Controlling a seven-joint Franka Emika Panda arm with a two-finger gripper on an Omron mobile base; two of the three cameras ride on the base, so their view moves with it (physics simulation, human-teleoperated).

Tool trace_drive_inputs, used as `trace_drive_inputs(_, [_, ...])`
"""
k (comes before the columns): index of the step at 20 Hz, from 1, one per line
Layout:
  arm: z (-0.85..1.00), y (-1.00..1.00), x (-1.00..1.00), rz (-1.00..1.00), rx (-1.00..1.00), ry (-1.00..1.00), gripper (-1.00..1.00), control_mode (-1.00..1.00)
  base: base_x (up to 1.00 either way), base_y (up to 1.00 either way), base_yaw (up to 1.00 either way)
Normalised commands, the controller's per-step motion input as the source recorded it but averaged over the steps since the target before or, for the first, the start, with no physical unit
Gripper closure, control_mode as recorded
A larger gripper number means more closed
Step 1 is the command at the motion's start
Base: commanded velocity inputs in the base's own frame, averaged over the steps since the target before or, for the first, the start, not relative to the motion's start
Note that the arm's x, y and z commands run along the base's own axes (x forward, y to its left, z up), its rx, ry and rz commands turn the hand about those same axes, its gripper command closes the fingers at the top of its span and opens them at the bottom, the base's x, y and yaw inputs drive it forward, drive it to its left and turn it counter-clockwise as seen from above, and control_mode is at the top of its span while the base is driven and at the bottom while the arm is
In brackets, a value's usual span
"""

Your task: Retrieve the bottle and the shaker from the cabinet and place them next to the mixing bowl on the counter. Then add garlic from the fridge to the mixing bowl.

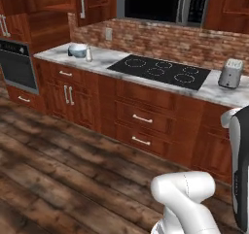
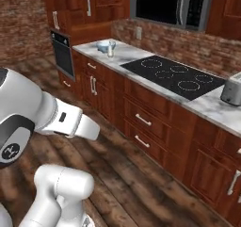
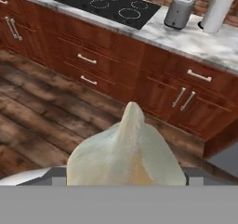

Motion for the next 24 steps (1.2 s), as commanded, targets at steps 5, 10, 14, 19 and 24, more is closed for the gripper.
trace_drive_inputs(5, [0.00,0.00,0.00,0.00,0.00,0.00,1.00,1.00,1.00,0.96,0.22])
trace_drive_inputs(10, [0.00,0.00,0.00,0.00,0.00,0.00,1.00,1.00,1.00,0.98,0.21])
trace_drive_inputs(14, [0.00,0.00,0.00,0.00,0.00,0.00,1.00,1.00,1.00,0.99,0.20])
trace_drive_inputs(19, [0.00,0.00,0.00,0.00,0.00,0.00,1.00,1.00,1.00,0.96,0.16])
trace_drive_inputs(24, [0.00,0.00,0.00,0.00,0.00,0.00,1.00,1.00,1.00,0.99,0.01])
